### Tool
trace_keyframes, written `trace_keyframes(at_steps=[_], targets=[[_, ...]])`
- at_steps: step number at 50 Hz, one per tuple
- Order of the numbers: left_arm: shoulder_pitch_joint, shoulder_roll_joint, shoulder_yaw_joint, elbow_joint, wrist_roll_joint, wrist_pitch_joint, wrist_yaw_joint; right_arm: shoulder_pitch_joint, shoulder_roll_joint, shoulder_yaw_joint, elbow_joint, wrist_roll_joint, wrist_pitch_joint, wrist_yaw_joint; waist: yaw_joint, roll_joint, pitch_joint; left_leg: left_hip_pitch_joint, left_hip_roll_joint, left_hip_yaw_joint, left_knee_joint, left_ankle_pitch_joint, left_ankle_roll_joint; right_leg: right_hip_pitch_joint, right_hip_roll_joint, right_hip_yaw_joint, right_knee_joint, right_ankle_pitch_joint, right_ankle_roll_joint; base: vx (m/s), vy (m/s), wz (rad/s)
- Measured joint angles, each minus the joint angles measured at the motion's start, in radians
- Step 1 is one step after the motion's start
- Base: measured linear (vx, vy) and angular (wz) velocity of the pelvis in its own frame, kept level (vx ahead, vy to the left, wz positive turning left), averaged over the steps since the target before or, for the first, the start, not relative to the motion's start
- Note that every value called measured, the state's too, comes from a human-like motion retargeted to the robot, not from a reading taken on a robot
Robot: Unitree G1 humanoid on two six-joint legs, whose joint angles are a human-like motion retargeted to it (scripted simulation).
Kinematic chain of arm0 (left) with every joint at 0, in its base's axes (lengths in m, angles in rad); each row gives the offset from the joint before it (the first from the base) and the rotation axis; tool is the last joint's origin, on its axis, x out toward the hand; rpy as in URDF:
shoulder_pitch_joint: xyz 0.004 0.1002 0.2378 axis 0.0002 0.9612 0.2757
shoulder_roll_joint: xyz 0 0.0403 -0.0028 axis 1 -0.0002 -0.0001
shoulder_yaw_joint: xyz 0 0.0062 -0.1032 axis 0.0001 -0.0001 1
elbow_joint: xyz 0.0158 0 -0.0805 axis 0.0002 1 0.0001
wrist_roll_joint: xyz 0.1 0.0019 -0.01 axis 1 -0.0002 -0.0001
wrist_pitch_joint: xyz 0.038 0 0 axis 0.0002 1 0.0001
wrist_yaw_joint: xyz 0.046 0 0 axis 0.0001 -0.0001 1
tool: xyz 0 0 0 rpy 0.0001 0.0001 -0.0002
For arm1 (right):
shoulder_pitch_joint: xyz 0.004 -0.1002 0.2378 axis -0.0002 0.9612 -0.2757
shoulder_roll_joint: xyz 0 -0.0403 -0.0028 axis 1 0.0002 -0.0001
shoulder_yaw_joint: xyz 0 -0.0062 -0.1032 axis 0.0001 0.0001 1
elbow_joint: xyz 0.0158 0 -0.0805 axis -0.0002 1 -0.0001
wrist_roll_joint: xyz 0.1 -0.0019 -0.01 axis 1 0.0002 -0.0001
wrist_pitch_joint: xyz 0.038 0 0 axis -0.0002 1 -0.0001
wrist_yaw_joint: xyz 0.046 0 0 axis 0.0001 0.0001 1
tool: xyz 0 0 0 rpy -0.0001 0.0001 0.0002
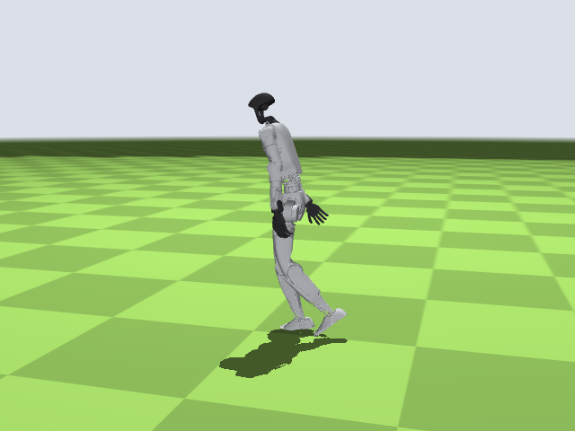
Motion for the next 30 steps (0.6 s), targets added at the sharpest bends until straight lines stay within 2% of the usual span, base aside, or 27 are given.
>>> trace_keyframes(at_steps=[3, 5, 8, 10, 13, 15, 17, 18, 19, 20, 23, 25, 27, 28, 30], targets=[[0.056, -0.005, 0.025, 0.035, -0.009, 0.001, -0.008, -0.023, -0.004, -0.013, -0.061, 0.101, -0.012, -0.015, 0.055, -0.003, 0.006, -0.092, 0.03, -0.059, 0.228, 0.065, 0.0, 0.099, 0.02, -0.005, -0.114, 0.05, -0.014, 0.43, -0.31, -0.14], [0.088, -0.002, 0.034, 0.047, 0.009, -0.003, -0.001, -0.044, -0.01, -0.009, -0.109, 0.141, -0.025, -0.027, 0.093, -0.001, 0.006, -0.162, 0.055, -0.093, 0.379, 0.003, 0.0, 0.152, 0.039, -0.012, -0.184, 0.086, -0.025, 0.39, -0.31, -0.09], [0.118, 0.004, 0.032, 0.073, 0.043, 0.004, 0.024, -0.077, -0.018, 0.017, -0.205, 0.147, -0.045, -0.038, 0.139, 0.015, 0.0, -0.244, 0.121, -0.075, 0.471, -0.079, 0.0, 0.212, 0.064, -0.06, -0.26, 0.123, -0.012, 0.36, -0.02, 0.06], [0.123, 0.004, 0.036, 0.091, 0.057, 0.005, 0.046, -0.097, -0.02, 0.041, -0.296, 0.136, -0.07, -0.041, 0.166, 0.021, 0.001, -0.294, 0.145, -0.041, 0.463, -0.156, 0.0, 0.23, 0.062, -0.103, -0.278, 0.15, 0.018, 0.14, 0.16, 0.14], [0.125, -0.023, 0.064, 0.099, 0.023, -0.012, 0.114, -0.109, -0.019, 0.084, -0.475, 0.142, -0.122, -0.049, 0.166, 0.025, -0.004, -0.381, 0.079, -0.015, 0.302, -0.175, 0.0, 0.199, 0.032, -0.124, -0.252, 0.191, 0.097, 0.1, 0.4, 0.52], [0.137, -0.056, 0.088, 0.091, -0.034, -0.033, 0.155, -0.104, -0.021, 0.118, -0.585, 0.151, -0.144, -0.052, 0.14, 0.026, -0.026, -0.411, -0.02, -0.021, 0.108, -0.134, 0.0, 0.176, -0.017, -0.152, -0.233, 0.206, 0.158, 0.05, 0.53, 0.74], [0.141, -0.077, 0.101, 0.073, -0.071, -0.045, 0.156, -0.103, -0.022, 0.142, -0.664, 0.149, -0.154, -0.041, 0.126, 0.029, -0.038, -0.397, -0.066, -0.056, -0.067, 0.001, -0.01, 0.16, -0.034, -0.149, -0.186, 0.203, 0.193, 0.24, 0.22, 0.13], [0.139, -0.081, 0.102, 0.066, -0.082, -0.047, 0.151, -0.102, -0.018, 0.152, -0.691, 0.145, -0.161, -0.033, 0.131, 0.039, -0.038, -0.373, -0.051, -0.068, -0.126, 0.147, -0.002, 0.166, -0.014, -0.144, -0.166, 0.196, 0.198, 0.35, -0.14, -0.52], [0.133, -0.079, 0.101, 0.063, -0.086, -0.046, 0.143, -0.103, -0.014, 0.159, -0.707, 0.136, -0.17, -0.023, 0.131, 0.041, -0.038, -0.347, -0.016, -0.048, -0.136, 0.178, 0.0, 0.176, 0.003, -0.15, -0.141, 0.191, 0.199, 0.41, -0.38, -0.76], [0.126, -0.074, 0.099, 0.062, -0.088, -0.043, 0.134, -0.104, -0.009, 0.163, -0.717, 0.123, -0.181, -0.011, 0.128, 0.039, -0.038, -0.319, 0.03, -0.014, -0.122, 0.152, 0.0, 0.187, 0.019, -0.161, -0.114, 0.186, 0.198, 0.4, -0.37, -0.94], [0.086, -0.046, 0.08, 0.063, -0.065, -0.01, 0.088, -0.106, 0.025, 0.178, -0.678, 0.062, -0.225, 0.007, 0.103, 0.042, -0.024, -0.31, 0.073, -0.048, -0.088, 0.158, 0.0, 0.163, 0.025, -0.174, 0.023, 0.277, 0.233, 0.38, -0.1, -0.85], [0.06, -0.016, 0.034, 0.051, -0.023, 0.027, 0.069, -0.089, 0.041, 0.176, -0.609, 0.037, -0.295, -0.023, 0.08, 0.052, -0.03, -0.291, 0.103, -0.049, -0.094, 0.171, 0.0, 0.118, -0.011, -0.224, 0.169, 0.338, 0.228, 0.38, 0.01, -0.37], [0.042, 0.023, -0.043, 0.008, 0.043, 0.058, 0.072, -0.058, 0.044, 0.145, -0.525, 0.037, -0.346, -0.084, 0.072, 0.053, -0.04, -0.266, 0.11, -0.055, -0.099, 0.169, 0.0, 0.058, -0.016, -0.21, 0.29, 0.335, 0.16, 0.45, -0.07, -0.25], [0.033, 0.047, -0.081, -0.02, 0.075, 0.066, 0.074, -0.041, 0.045, 0.126, -0.48, 0.042, -0.352, -0.112, 0.066, 0.053, -0.045, -0.257, 0.113, -0.062, -0.099, 0.165, 0.0, 0.036, -0.012, -0.213, 0.327, 0.268, 0.143, 0.53, -0.12, -0.42], [0.014, 0.093, -0.137, -0.08, 0.129, 0.07, 0.082, -0.009, 0.04, 0.09, -0.384, 0.052, -0.344, -0.147, 0.088, 0.033, -0.055, -0.225, 0.102, -0.041, -0.103, 0.153, 0.0, 0.001, -0.066, -0.244, 0.349, 0.128, 0.083, 0.54, -0.16, -0.94]])
